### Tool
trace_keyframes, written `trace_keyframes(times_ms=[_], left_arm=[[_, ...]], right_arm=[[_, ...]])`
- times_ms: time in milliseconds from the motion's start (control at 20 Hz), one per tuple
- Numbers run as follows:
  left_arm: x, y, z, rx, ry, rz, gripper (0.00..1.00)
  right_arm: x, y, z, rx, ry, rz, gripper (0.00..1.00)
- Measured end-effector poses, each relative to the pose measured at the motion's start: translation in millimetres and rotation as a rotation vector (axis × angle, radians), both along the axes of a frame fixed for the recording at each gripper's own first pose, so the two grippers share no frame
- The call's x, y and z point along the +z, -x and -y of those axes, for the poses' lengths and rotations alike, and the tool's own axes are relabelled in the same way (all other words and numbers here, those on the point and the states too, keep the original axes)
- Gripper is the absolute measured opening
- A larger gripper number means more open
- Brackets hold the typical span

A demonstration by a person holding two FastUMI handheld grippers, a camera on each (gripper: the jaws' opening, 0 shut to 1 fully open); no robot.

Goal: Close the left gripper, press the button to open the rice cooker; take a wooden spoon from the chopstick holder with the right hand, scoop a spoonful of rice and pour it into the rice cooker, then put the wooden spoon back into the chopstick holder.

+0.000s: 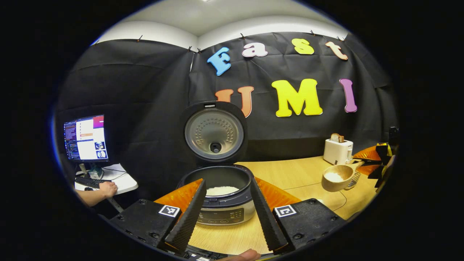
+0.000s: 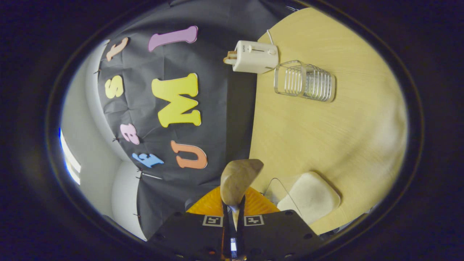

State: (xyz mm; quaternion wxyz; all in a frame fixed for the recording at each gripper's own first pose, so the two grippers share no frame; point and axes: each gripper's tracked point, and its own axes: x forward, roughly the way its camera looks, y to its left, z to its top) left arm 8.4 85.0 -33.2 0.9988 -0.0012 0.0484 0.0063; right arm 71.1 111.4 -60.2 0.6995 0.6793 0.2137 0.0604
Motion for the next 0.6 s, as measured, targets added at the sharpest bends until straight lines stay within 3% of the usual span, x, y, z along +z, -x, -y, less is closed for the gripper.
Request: trace_keyframes(times_ms=[200,600], left_arm=[[1,9,-16,-0.014,-0.018,0.005,0.79],[-19,14,-76,0.069,-0.034,-0.039,0.80]], right_arm=[[27,-15,-33,0.014,0.071,0.022,0.06],[65,-74,-134,0.083,0.247,0.059,0.06]])
